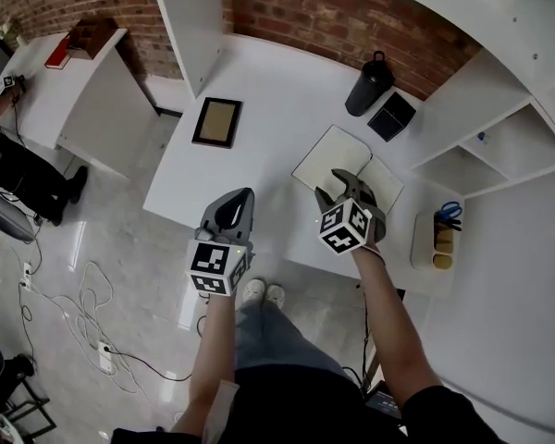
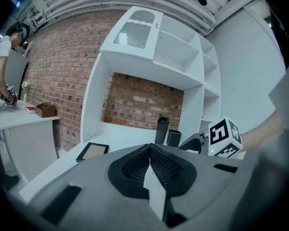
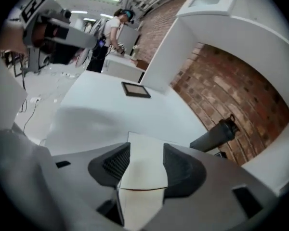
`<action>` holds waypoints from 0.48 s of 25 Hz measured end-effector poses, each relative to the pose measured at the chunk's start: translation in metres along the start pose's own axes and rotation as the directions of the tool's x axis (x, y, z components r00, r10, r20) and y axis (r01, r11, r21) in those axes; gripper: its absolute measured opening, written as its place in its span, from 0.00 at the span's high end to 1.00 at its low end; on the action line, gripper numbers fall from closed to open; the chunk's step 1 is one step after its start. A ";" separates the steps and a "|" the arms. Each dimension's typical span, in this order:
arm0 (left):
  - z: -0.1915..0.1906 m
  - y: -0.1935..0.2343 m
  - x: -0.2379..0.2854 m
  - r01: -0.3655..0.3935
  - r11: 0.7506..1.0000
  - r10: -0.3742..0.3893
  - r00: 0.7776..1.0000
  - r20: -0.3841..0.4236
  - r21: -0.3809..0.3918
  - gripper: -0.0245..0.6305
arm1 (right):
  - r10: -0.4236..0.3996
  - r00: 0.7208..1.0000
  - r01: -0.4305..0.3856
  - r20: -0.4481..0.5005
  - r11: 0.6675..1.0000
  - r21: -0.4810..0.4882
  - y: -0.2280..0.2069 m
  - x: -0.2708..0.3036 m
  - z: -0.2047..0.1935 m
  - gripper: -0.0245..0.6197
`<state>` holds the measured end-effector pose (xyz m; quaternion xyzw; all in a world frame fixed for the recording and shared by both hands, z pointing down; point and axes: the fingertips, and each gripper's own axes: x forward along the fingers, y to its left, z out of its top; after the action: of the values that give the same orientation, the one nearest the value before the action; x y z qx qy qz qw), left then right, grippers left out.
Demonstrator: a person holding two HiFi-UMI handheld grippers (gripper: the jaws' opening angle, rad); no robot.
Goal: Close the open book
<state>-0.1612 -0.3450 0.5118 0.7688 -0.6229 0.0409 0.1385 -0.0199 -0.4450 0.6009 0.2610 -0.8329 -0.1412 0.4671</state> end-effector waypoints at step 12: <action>-0.036 0.036 -0.026 -0.076 0.996 0.074 0.995 -0.065 -0.043 0.95 | -0.031 0.979 -0.028 -0.199 0.958 -0.287 0.046 0.055 -0.028 0.66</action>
<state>-0.1976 -0.3174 0.5463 0.7399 -0.6474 0.0562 0.1737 -0.0337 -0.4384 0.6767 0.2037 -0.7516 -0.2341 0.5820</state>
